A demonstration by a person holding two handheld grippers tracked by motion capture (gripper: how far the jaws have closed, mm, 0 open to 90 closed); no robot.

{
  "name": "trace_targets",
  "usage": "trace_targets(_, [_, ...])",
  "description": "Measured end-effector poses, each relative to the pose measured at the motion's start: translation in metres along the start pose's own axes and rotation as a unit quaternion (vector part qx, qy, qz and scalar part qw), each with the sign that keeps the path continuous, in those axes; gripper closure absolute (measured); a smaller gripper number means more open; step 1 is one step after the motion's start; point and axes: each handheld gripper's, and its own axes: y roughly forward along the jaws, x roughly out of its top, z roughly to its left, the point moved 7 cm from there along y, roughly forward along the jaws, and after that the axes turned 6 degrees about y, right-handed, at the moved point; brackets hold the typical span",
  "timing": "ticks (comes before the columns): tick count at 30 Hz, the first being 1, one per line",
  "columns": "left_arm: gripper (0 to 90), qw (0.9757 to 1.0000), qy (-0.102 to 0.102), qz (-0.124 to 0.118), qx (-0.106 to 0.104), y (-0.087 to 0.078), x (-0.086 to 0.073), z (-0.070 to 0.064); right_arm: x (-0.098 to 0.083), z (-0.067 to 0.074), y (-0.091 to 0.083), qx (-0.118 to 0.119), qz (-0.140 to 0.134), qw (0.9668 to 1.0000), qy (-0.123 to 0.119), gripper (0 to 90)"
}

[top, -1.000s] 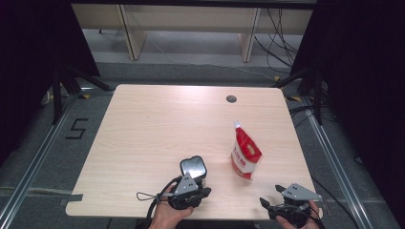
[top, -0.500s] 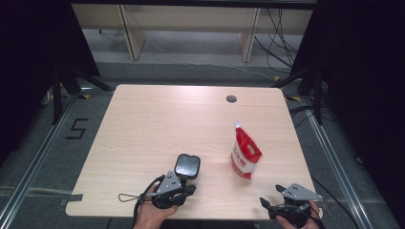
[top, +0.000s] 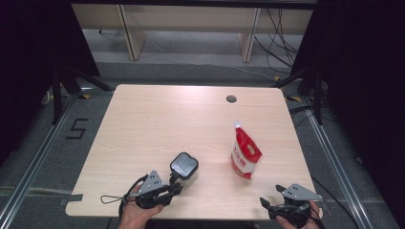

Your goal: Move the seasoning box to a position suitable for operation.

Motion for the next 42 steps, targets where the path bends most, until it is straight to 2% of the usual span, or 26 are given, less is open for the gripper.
trace_targets(1, [72.1,1.0000,-0.001,-0.003,0.001,-0.002,0.000,-0.001,0.000,0.000,0.000,-0.002,0.002,1.0000,0.004,25.4])
trace_targets(3, [70.0,0.9999,0.008,-0.010,0.001,-0.008,0.001,-0.001,0.000,0.000,0.000,0.001,0.001,1.0000,0.001,25.4])
trace_targets(4, [67.2,0.9999,0.005,-0.014,0.009,-0.011,0.002,0.000,0.000,0.000,0.000,0.001,0.001,1.0000,0.001,25.4])
trace_targets(5, [65.2,0.9997,0.003,-0.019,0.013,-0.012,0.002,0.000,0.001,-0.001,-0.001,-0.009,-0.004,0.9999,-0.005,25.4])
trace_targets(6, [63.6,0.9995,-0.001,-0.017,0.025,-0.014,0.002,0.001,-0.001,0.002,-0.002,-0.007,0.004,0.9999,0.013,25.4])
trace_targets(7, [61.2,0.9995,-0.002,-0.021,0.025,-0.015,0.003,0.002,-0.001,0.003,-0.002,-0.008,0.006,0.9998,0.017,25.4])
trace_targets(9, [58.6,0.9994,-0.006,-0.020,0.027,-0.016,0.002,0.005,-0.001,0.002,-0.001,-0.009,0.001,0.9999,0.011,25.4])
trace_targets(10, [58.0,0.9991,-0.017,-0.020,0.033,-0.016,0.001,0.005,-0.001,0.002,-0.002,-0.009,0.002,0.9999,0.013,25.4])
trace_targets(11, [57.0,0.9990,-0.013,-0.012,0.041,-0.017,-0.001,0.007,0.000,0.002,-0.001,-0.003,-0.001,1.0000,0.009,25.4])
trace_targets(12, [54.5,0.9989,-0.016,-0.014,0.042,-0.016,-0.001,0.009,0.001,0.001,-0.001,0.000,-0.002,1.0000,-0.003,25.4])
trace_targets(16, [51.8,0.9984,-0.008,-0.001,0.056,-0.010,-0.003,0.013,0.000,0.001,-0.001,-0.006,-0.001,1.0000,-0.001,25.4])
trace_targets(17, [51.8,0.9985,0.005,0.003,0.054,-0.008,-0.003,0.015,0.000,0.002,0.000,0.002,0.000,1.0000,0.001,25.4])
trace_targets(18, [51.9,0.9984,0.005,0.007,0.055,-0.005,-0.004,0.016,0.000,0.003,0.000,0.014,0.008,0.9999,-0.002,25.4])
trace_targets(20, [52.4,0.9984,0.001,0.009,0.056,0.000,-0.004,0.018,0.000,0.003,0.000,0.014,0.009,0.9999,-0.004,25.4])
trace_targets(21, [53.0,0.9984,0.006,0.012,0.056,0.001,-0.004,0.019,0.000,0.003,0.000,0.014,0.009,0.9999,-0.004,25.5])
trace_targets(22, [55.0,0.9983,-0.004,0.014,0.056,0.003,-0.005,0.019,0.000,0.003,0.000,0.014,0.008,0.9998,-0.005,25.5])
trace_targets(24, [57.1,0.9982,0.001,0.009,0.059,0.005,-0.004,0.021,0.000,0.003,0.000,0.015,0.008,0.9998,-0.005,25.6])
trace_targets(27, [59.0,0.9979,0.016,0.016,0.060,0.004,-0.004,0.025,0.000,0.003,0.000,0.014,0.008,0.9999,-0.004,25.6])
trace_targets(32, [60.7,0.9978,0.004,0.012,0.066,0.005,-0.004,0.031,0.000,0.004,0.000,0.013,0.007,0.9999,0.000,25.5])
trace_targets(35, [63.1,0.9976,0.008,0.016,0.068,0.007,-0.004,0.030,-0.001,0.004,0.000,0.016,0.010,0.9998,-0.005,25.6])
trace_targets(36, [64.1,0.9974,0.015,0.020,0.067,0.007,-0.004,0.030,0.000,0.004,0.000,0.016,0.010,0.9998,-0.005,25.5])
trace_targets(37, [65.0,0.9977,0.010,0.017,0.064,0.008,-0.004,0.030,0.000,0.004,0.000,0.017,0.009,0.9998,-0.005,25.5])
trace_targets(39, [69.3,0.9975,0.014,0.017,0.067,0.008,-0.004,0.031,0.000,0.004,0.000,0.015,0.009,0.9998,-0.006,25.6])
trace_targets(40, [71.0,0.9971,0.027,0.018,0.069,0.007,-0.003,0.033,-0.001,0.003,0.000,0.015,0.009,0.9998,-0.005,25.5])
trace_targets(42, [71.4,0.9972,0.025,0.021,0.066,0.006,-0.004,0.035,0.000,0.003,0.000,0.015,0.009,0.9998,-0.005,25.6])
